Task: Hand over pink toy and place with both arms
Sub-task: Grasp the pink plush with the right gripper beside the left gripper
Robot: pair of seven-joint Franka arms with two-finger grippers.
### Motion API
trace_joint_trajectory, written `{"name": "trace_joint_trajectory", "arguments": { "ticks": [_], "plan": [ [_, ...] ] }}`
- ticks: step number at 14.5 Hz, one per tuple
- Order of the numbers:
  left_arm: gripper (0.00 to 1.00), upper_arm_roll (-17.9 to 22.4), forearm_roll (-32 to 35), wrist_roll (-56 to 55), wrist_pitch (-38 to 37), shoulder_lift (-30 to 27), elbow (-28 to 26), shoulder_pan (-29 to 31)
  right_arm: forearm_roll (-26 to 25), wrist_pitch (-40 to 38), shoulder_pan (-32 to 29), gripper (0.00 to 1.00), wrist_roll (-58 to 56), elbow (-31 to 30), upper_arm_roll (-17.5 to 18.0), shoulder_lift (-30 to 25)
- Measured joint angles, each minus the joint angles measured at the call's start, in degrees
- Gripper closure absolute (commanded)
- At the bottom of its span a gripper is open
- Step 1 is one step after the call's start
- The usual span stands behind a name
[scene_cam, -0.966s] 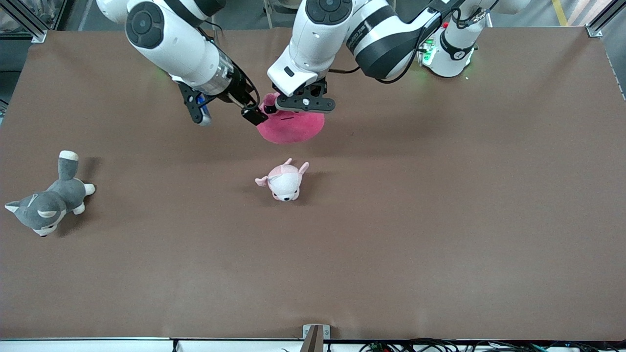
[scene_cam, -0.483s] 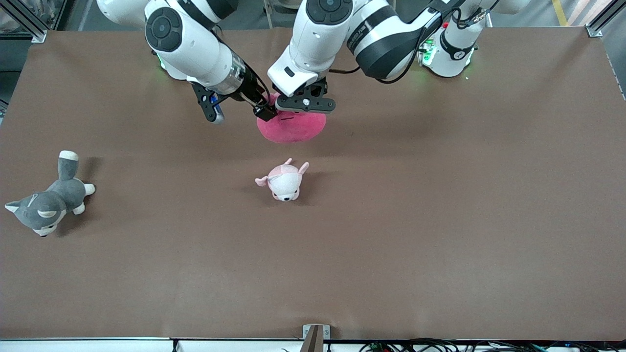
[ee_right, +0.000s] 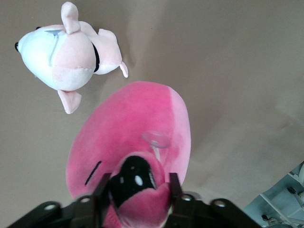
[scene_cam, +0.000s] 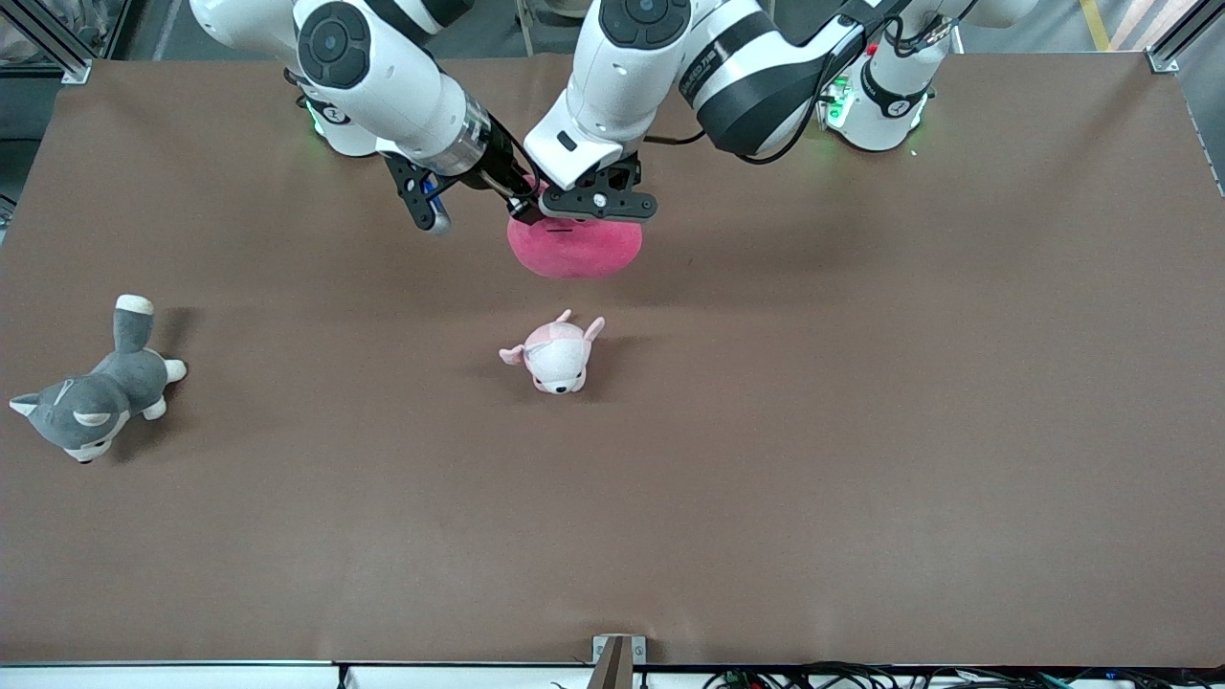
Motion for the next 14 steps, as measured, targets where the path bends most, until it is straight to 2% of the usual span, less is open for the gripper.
{"name": "trace_joint_trajectory", "arguments": {
  "ticks": [1,5,6,7,8,9,11,14],
  "plan": [
    [0.94,0.00,0.00,0.00,0.00,0.00,0.00,0.00,0.15,0.12,0.00,0.99,0.01,0.00,-0.05,0.00],
    [0.93,0.00,0.00,0.00,0.00,0.00,0.02,0.00,0.45,0.32,-0.02,1.00,0.02,0.00,-0.50,-0.12],
    [0.92,0.00,0.00,0.00,0.00,0.00,0.02,0.00,0.49,0.34,-0.02,1.00,0.02,0.00,-0.59,-0.19],
    [0.86,0.00,0.00,0.00,0.00,0.00,0.03,0.00,0.52,0.38,-0.02,1.00,0.02,0.00,-0.66,-0.26],
    [0.58,0.01,0.00,0.00,0.00,0.00,0.04,0.00,0.53,0.39,-0.02,1.00,0.02,0.00,-0.74,-0.31],
    [0.20,0.01,0.00,0.00,0.00,0.00,0.07,0.01,0.53,0.40,-0.04,1.00,0.02,0.00,-0.83,-0.35],
    [0.00,0.01,0.00,0.00,0.01,0.00,0.29,0.01,0.53,0.52,-0.42,1.00,0.00,0.00,-1.05,-0.37],
    [0.00,0.02,0.06,0.00,0.00,-0.29,1.14,0.19,0.52,0.34,-2.98,1.00,-1.76,0.03,-1.40,-0.57]
  ]
}}
